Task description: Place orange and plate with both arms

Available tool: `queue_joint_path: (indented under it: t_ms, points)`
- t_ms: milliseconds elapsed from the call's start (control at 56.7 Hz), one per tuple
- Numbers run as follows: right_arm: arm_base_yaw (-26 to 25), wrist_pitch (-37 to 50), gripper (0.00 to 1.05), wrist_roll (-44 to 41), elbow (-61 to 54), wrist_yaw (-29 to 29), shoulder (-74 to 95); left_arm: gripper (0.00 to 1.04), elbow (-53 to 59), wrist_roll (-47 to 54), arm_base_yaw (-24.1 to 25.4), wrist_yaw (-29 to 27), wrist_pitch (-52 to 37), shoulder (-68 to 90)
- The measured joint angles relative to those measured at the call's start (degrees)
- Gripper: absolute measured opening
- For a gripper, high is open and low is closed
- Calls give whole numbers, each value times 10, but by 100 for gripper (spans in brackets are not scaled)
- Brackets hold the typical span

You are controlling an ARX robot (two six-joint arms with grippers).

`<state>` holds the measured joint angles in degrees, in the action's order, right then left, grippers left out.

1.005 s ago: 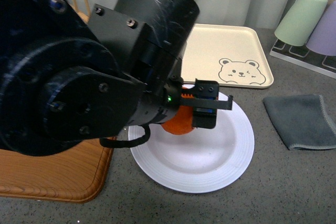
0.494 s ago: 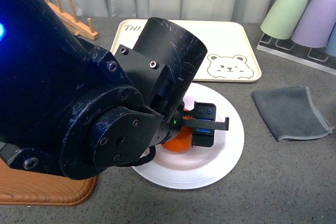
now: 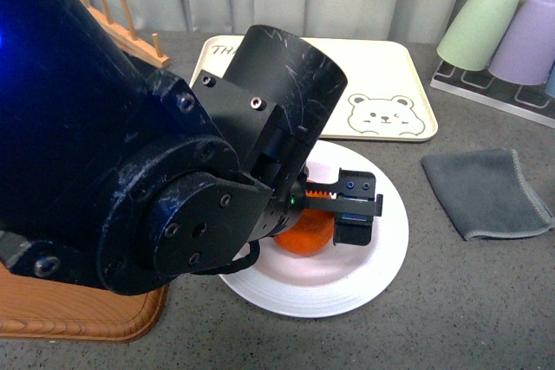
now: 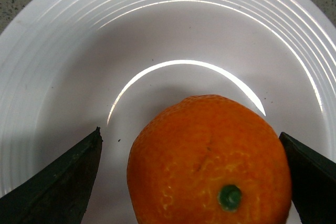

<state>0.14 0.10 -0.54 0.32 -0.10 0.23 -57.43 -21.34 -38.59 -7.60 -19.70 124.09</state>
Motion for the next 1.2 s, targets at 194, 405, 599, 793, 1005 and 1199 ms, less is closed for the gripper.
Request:
queue_joint_path:
  t_ms: [194, 405, 599, 793, 1005, 1199]
  points:
    - [0, 0, 96, 0, 0, 0, 0, 98, 21, -1, 8, -10, -2, -57]
    - [0, 0, 96, 0, 0, 0, 0, 98, 75, 10, 30, -31, -41, -143]
    - [0, 0, 96, 0, 0, 0, 0, 98, 160, 17, 78, -43, -66, -231]
    - [0, 0, 96, 0, 0, 0, 0, 98, 251, 27, 141, -50, -69, -339]
    - [0, 0, 96, 0, 0, 0, 0, 98, 349, 32, 202, -64, -12, -525]
    - [0, 0, 96, 0, 0, -1, 0, 98, 390, 32, 246, -83, 43, -662]
